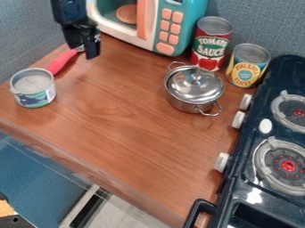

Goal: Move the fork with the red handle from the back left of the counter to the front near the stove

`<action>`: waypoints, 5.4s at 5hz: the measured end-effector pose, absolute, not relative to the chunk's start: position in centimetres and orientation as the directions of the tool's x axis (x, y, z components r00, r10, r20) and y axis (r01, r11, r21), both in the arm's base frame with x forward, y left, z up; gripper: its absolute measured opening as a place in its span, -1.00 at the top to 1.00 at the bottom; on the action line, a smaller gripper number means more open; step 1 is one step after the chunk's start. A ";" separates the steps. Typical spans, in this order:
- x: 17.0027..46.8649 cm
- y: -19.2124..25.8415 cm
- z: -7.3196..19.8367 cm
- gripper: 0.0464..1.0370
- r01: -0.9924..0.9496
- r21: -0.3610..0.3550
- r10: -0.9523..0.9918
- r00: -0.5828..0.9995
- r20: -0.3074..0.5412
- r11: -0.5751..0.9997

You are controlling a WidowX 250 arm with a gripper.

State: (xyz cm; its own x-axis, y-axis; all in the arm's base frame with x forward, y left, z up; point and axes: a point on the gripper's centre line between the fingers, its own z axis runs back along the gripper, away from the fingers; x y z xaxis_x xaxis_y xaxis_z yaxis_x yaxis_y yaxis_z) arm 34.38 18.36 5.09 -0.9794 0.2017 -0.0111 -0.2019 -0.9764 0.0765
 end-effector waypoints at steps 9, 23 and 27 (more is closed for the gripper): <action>31.1 22.1 3.9 -0.92 0.158 0.044 -0.157 -0.987 0.024 -0.986; 27.3 0.3 5.7 0.25 -0.946 0.010 0.946 -0.324 0.022 -0.324; 24.1 -1.6 1.6 0.25 -0.988 0.088 0.988 -0.119 0.095 -0.127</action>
